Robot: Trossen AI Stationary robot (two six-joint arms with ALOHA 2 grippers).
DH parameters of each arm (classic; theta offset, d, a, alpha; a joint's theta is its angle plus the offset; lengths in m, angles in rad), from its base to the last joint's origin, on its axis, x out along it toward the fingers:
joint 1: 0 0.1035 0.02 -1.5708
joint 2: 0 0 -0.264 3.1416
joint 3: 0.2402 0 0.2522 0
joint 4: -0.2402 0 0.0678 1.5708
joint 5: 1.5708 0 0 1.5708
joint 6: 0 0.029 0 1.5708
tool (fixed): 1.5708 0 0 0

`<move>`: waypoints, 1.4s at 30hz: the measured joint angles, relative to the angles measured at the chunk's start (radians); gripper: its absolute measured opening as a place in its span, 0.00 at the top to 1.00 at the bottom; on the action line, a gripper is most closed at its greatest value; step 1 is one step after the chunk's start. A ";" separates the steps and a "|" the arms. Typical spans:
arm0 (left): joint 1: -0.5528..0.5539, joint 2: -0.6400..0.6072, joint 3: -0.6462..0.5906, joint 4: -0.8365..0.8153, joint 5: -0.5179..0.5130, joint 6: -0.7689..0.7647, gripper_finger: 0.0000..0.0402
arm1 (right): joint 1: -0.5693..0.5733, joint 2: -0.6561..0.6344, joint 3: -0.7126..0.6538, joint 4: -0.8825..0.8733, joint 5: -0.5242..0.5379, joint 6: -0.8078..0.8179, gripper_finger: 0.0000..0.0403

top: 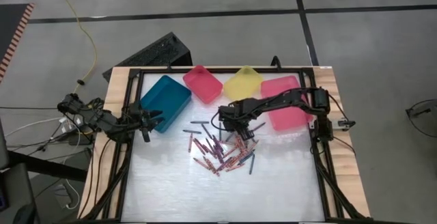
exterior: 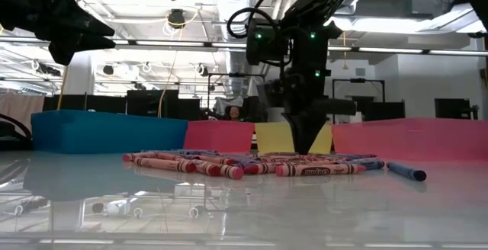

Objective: Sort crayons
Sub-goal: Put the pink crayon into the right pink bin

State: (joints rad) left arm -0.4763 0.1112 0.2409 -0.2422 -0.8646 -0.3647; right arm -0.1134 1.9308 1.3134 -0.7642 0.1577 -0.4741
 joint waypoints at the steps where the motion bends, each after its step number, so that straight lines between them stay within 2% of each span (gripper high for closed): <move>1: 0.000 0.000 0.000 0.000 0.000 -0.001 0.64 | 0.000 0.000 0.000 -0.001 -0.008 0.012 0.98; 15: 0.000 0.000 0.000 0.000 0.003 0.003 0.64 | 0.001 -0.016 0.061 -0.045 -0.026 0.148 0.99; 23: 0.000 0.000 0.000 -0.002 0.002 0.003 0.64 | 0.002 -0.169 0.117 -0.167 -0.025 0.285 0.99; 25: 0.000 0.000 0.000 -0.003 0.002 0.002 0.64 | -0.001 -0.224 0.119 -0.201 0.001 0.361 0.99; 28: 0.000 0.000 0.000 -0.002 0.001 0.002 0.64 | -0.017 -0.301 0.121 -0.299 0.102 0.526 0.99; 34: 0.000 0.000 0.000 0.015 -0.006 -0.012 0.64 | -0.084 -0.427 0.121 -0.603 0.316 0.921 0.99; 38: 0.000 0.000 0.000 0.012 -0.006 -0.014 0.64 | -0.145 -0.475 0.120 -0.757 0.336 1.097 0.99; 42: 0.000 0.000 0.000 0.012 -0.005 -0.017 0.64 | -0.187 -0.506 0.120 -0.793 0.341 1.152 0.99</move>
State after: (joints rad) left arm -0.4767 0.1108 0.2405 -0.2302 -0.8700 -0.3813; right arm -0.3001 1.4253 1.4334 -1.5574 0.4990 0.6780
